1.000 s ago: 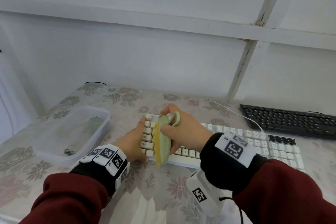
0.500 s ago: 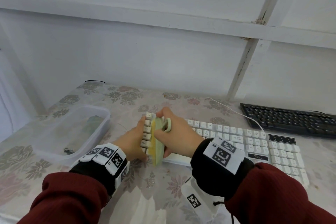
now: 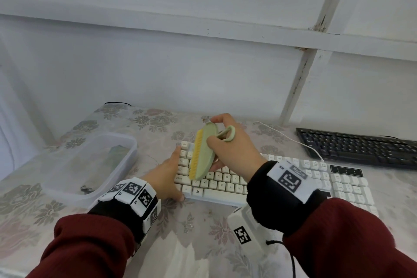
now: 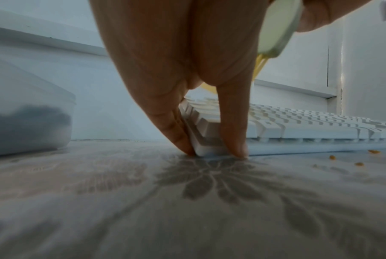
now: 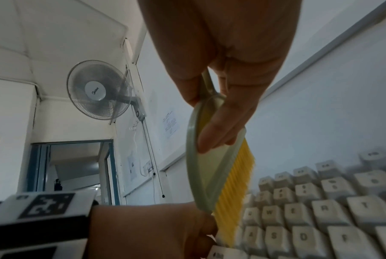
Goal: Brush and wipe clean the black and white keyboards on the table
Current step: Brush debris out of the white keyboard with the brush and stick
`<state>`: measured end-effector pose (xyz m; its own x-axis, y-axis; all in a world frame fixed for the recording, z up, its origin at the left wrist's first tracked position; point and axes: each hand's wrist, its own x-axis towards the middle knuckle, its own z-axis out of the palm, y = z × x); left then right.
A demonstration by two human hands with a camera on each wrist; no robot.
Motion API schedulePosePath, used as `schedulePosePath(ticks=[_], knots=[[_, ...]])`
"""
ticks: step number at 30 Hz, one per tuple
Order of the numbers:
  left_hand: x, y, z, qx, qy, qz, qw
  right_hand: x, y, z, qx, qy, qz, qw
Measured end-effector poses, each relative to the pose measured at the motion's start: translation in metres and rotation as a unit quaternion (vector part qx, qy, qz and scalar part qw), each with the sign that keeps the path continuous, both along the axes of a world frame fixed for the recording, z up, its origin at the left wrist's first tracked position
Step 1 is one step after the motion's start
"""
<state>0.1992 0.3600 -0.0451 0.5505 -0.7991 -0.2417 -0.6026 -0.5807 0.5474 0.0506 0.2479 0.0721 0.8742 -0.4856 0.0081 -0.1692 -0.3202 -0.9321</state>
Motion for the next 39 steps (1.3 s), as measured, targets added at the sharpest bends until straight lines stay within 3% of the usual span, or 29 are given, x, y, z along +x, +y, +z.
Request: schedulePosePath(ticks=[7, 10, 15, 20, 24, 32, 39], knots=[[-0.001, 0.002, 0.003, -0.011, -0.001, -0.003, 1.000, 0.009, 0.021, -0.006, -0.072, 0.032, 0.010, 0.997], [0.000, 0.000, 0.002, -0.041, 0.004, -0.010, 0.999, -0.002, 0.032, -0.011, -0.082, 0.075, 0.059, 0.992], [-0.002, 0.001, 0.004, -0.022, 0.001, 0.001, 1.000, -0.026, 0.022, 0.010, -0.046, 0.112, 0.073, 0.990], [-0.008, 0.000, 0.010, -0.020, -0.014, -0.001, 1.000, -0.035, -0.011, 0.043, -0.184, 0.070, -0.010, 0.980], [-0.011, 0.001, 0.015, -0.043, -0.005, -0.004, 0.999, -0.031, -0.016, 0.040, -0.278, 0.057, -0.045, 0.958], [-0.014, 0.004, 0.023, -0.063, 0.023, -0.009, 0.998, -0.017, 0.001, -0.002, -0.247, 0.012, -0.118, 0.962], [-0.009, 0.002, 0.015, -0.059, 0.018, -0.008, 0.998, -0.019, 0.007, -0.025, -0.057, -0.075, -0.140, 0.986]])
